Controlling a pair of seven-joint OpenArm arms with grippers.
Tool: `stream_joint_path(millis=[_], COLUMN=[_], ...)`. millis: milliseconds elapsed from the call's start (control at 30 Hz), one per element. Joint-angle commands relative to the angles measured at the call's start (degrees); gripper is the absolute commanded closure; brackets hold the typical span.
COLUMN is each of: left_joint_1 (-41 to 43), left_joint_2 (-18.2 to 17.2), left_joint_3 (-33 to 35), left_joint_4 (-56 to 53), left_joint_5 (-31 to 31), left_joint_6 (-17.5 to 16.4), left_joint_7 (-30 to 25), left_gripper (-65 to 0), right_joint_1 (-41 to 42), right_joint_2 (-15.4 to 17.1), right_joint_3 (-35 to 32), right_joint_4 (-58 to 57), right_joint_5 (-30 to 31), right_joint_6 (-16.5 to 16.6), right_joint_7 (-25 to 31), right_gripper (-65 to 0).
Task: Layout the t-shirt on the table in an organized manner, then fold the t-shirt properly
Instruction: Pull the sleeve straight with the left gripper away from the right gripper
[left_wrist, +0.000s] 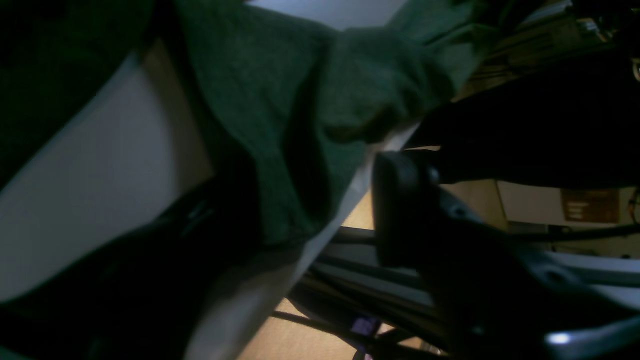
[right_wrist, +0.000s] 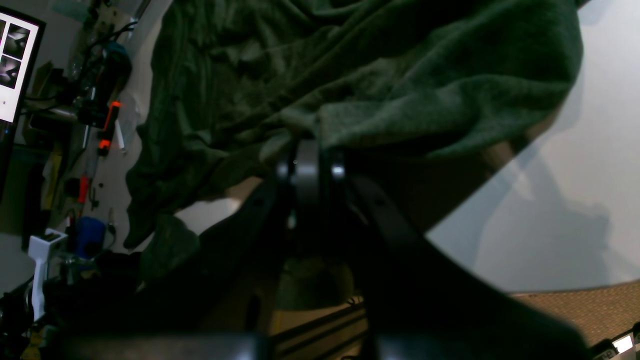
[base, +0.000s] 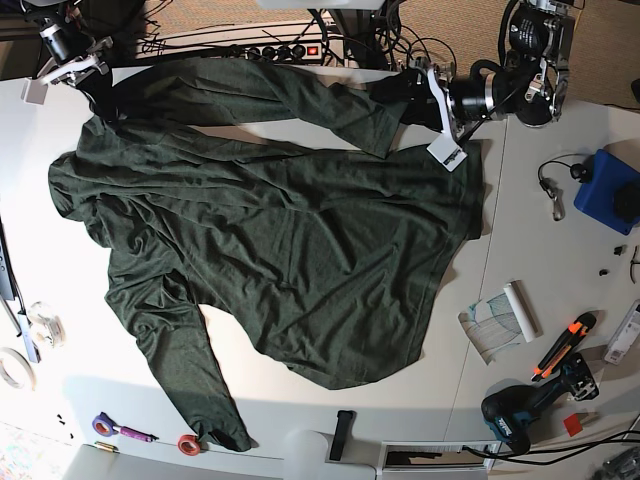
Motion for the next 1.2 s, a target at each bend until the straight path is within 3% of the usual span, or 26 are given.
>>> stream_joint_path(millis=[0,67,100,200,333,400,567,867,1167], left_joint_1=[0.0,-0.2,-0.3,-0.2,-0.2,-0.1,0.2,2.2,3.1], left_joint_2=[-0.5,-0.5,-0.5,-0.6,-1.6,-2.5,-3.3,-4.0,-4.0], left_joint_3=[0.2,0.0,-0.4,-3.5,-10.8,-14.6,-21.0,-21.2,-21.2], left_joint_4=[-0.1,-0.1,-0.1,0.1,0.1,0.1,0.8,3.3,4.7], left_joint_5=[3.7,3.7,3.6,-0.5,-18.1,-27.1,-27.8,-27.8,-27.8], left_joint_6=[1.3,1.2,1.2,-2.3,-10.3,-10.7,-10.7,-10.7,-10.7], left_joint_7=[2.7,2.7,2.6,4.6,13.4,18.4,18.4,18.4,18.4], left_gripper=[-23.5,-2.2,0.0,0.0,0.0,0.0,0.0,0.0,0.0], right_joint_1=[-0.3,-0.3,-0.3,-0.3,-0.3,-0.3,-0.5,-2.3,-8.5], right_joint_2=[0.7,0.7,0.7,0.7,0.7,0.7,0.8,3.8,4.0], right_joint_3=[0.3,0.3,0.3,0.3,0.3,0.3,0.3,0.3,0.3], right_joint_4=[1.0,1.0,1.0,1.0,1.0,1.0,1.0,1.6,15.1], right_joint_5=[1.8,1.8,1.8,2.2,2.2,2.2,2.2,2.2,2.2], right_joint_6=[0.1,0.1,0.1,0.1,0.1,0.1,0.1,0.1,0.1], right_joint_7=[1.0,1.0,1.0,1.0,1.0,1.0,1.0,1.0,1.0], right_gripper=[-1.3,-1.3,-1.3,-1.3,-1.3,-1.3,-1.3,-1.3,-1.3])
